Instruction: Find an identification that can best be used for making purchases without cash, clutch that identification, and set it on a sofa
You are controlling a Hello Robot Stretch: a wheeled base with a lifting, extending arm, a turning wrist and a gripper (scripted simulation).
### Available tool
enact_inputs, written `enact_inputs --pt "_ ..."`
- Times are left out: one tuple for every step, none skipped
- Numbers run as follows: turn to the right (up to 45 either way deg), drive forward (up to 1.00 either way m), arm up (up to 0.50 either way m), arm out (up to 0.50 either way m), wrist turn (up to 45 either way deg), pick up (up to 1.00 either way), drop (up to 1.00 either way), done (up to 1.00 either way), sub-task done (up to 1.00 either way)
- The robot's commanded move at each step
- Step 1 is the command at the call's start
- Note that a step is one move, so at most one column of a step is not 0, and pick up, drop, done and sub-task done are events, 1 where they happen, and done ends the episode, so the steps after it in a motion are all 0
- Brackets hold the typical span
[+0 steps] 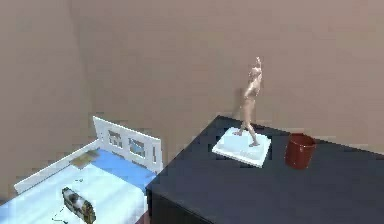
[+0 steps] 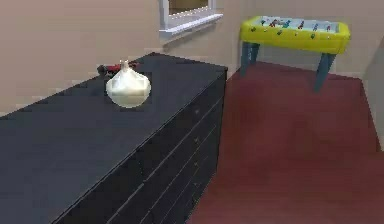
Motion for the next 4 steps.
enact_inputs --pt "-45.0 0.0 0.0 0.0 0.0 0.0 0.0 0.0 0.0" --pt "-45.0 0.0 0.0 0.0 0.0 0.0 0.0 0.0 0.0" --pt "-45.0 0.0 0.0 0.0 0.0 0.0 0.0 0.0 0.0" --pt "-15.0 0.0 0.0 0.0 0.0 0.0 0.0 0.0 0.0"
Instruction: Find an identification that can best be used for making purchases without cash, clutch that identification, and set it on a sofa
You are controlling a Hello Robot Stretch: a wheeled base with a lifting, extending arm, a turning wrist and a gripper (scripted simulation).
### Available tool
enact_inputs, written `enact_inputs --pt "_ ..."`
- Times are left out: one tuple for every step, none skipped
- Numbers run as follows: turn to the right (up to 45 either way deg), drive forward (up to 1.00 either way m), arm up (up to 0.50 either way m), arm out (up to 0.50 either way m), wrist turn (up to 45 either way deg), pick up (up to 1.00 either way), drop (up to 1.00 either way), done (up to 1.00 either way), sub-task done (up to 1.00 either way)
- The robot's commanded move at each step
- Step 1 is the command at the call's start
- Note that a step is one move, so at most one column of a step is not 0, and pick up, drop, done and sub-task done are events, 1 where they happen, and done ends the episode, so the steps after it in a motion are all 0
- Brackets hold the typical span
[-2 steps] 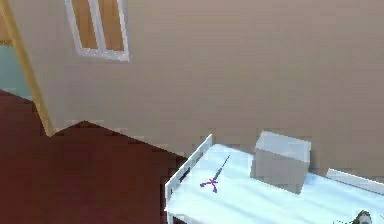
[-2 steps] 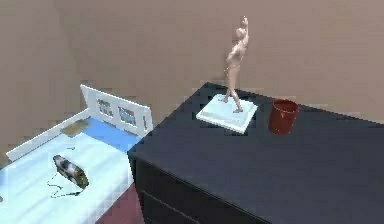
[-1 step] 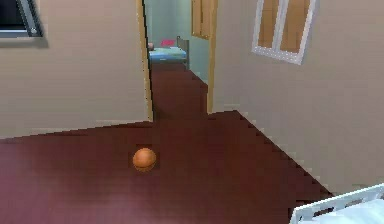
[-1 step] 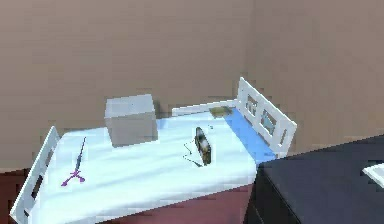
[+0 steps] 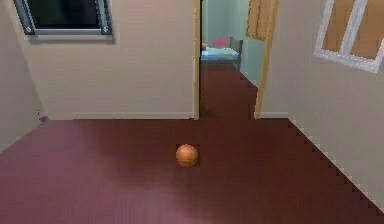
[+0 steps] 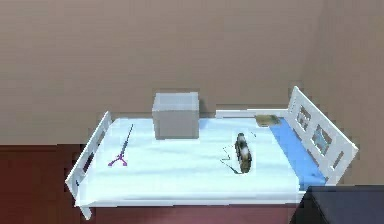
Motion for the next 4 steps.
enact_inputs --pt "0.0 0.15 0.0 0.0 0.0 0.0 0.0 0.0 0.0" --pt "15.0 0.0 0.0 0.0 0.0 0.0 0.0 0.0 0.0" --pt "0.0 0.9 0.0 0.0 0.0 0.0 0.0 0.0 0.0" --pt "27.0 0.0 0.0 0.0 0.0 0.0 0.0 0.0 0.0"
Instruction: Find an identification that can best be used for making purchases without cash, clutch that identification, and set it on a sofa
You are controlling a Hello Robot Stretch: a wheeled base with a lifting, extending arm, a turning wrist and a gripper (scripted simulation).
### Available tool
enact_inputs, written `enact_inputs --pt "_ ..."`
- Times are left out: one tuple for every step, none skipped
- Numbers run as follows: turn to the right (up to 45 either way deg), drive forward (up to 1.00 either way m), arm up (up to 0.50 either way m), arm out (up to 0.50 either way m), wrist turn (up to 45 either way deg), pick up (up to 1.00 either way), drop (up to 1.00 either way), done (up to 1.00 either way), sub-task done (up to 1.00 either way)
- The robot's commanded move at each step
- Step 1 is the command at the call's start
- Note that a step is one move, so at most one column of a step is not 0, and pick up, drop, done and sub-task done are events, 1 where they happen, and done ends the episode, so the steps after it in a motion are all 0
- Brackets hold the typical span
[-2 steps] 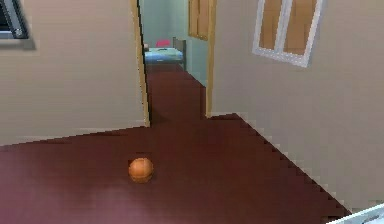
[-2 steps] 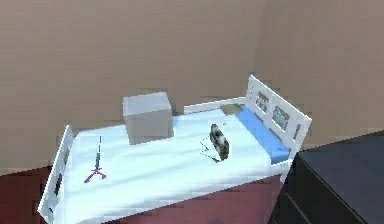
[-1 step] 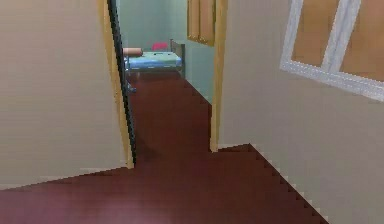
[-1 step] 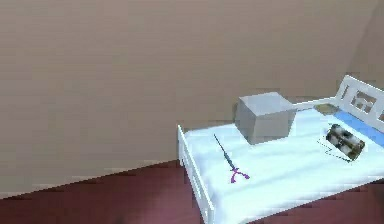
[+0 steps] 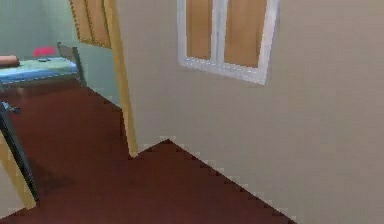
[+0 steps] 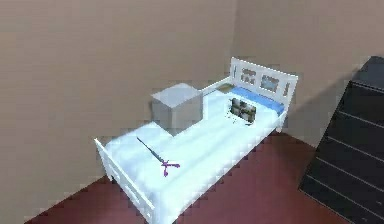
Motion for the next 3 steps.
enact_inputs --pt "0.0 0.45 0.0 0.0 0.0 0.0 0.0 0.0 0.0" --pt "-42.0 0.0 0.0 0.0 0.0 0.0 0.0 0.0 0.0" --pt "-3.0 0.0 0.0 0.0 0.0 0.0 0.0 0.0 0.0"
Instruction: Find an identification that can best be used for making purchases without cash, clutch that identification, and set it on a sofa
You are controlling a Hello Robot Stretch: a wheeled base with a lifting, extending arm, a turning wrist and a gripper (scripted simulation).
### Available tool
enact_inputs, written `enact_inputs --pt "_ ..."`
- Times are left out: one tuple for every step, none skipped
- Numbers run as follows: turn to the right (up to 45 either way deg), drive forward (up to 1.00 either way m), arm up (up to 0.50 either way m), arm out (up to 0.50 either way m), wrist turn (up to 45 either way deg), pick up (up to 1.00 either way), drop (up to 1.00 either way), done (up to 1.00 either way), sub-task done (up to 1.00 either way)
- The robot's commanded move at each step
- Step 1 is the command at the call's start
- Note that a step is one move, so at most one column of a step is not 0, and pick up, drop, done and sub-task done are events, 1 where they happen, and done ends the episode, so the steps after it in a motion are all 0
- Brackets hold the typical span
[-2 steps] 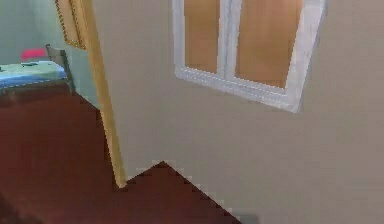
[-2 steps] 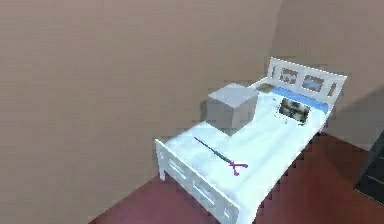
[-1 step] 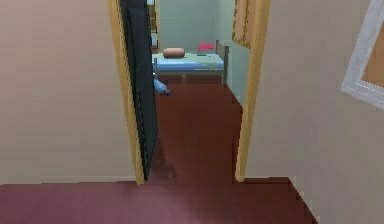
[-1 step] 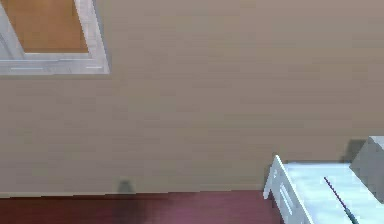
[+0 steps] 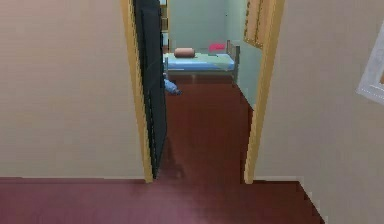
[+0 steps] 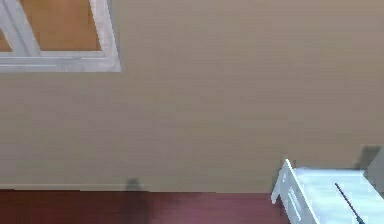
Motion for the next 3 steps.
enact_inputs --pt "12.0 0.0 0.0 0.0 0.0 0.0 0.0 0.0 0.0" --pt "0.0 0.2 0.0 0.0 0.0 0.0 0.0 0.0 0.0" --pt "-9.0 0.0 0.0 0.0 0.0 0.0 0.0 0.0 0.0"
